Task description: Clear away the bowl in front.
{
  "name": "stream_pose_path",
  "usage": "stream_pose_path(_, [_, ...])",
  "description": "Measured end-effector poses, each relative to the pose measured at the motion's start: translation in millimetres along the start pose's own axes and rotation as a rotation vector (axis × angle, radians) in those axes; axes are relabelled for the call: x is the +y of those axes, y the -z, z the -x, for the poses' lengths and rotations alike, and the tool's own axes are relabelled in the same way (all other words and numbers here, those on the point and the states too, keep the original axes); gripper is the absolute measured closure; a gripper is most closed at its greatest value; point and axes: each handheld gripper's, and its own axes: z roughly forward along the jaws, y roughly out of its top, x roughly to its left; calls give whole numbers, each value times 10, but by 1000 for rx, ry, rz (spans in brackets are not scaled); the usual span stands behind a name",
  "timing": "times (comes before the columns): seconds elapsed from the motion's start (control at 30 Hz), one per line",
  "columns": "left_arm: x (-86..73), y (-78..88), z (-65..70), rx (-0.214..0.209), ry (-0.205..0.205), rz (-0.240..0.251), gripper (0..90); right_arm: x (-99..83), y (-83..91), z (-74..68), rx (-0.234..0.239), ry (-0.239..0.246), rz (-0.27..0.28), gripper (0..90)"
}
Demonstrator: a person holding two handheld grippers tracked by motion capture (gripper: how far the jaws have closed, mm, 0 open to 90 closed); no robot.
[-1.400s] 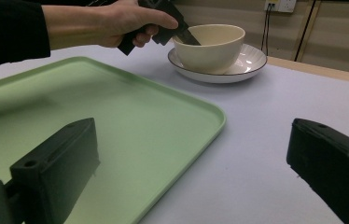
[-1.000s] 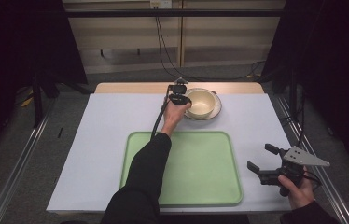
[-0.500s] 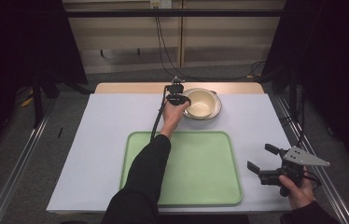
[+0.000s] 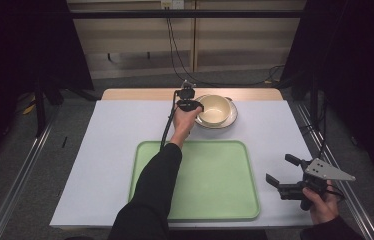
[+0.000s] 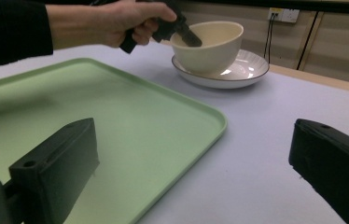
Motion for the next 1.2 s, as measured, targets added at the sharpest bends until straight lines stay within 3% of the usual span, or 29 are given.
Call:
stream_pose_path(0.1, [15, 40, -1, -19, -7, -7, 833, -10, -11, -13, 11, 7, -3, 11])
stream_pose_path(0.2, [23, 71, 9, -7, -28, -4, 833, -10, -8, -8, 0, 10, -2, 11])
stream_pose_path(0.4, [25, 137, 16, -25, -27, 14, 832, -15, -14, -15, -4, 14, -1, 11])
stream_pose_path(0.53, [19, 236, 18, -36, -54, -2, 832, -17, -14, -18, -2, 18, -6, 9])
stream_pose_path(0.67, [25, 331, 8, -53, -40, 8, 832, -15, -14, -19, 0, 16, -4, 10])
stream_pose_path(0.77, [17, 402, 8, -54, -75, -2, 832, -16, -14, -21, -2, 17, -5, 10])
stream_pose_path(1.2, [-70, 610, -23, -71, -63, 12, 832, -14, -7, -16, -18, 26, 4, 9])
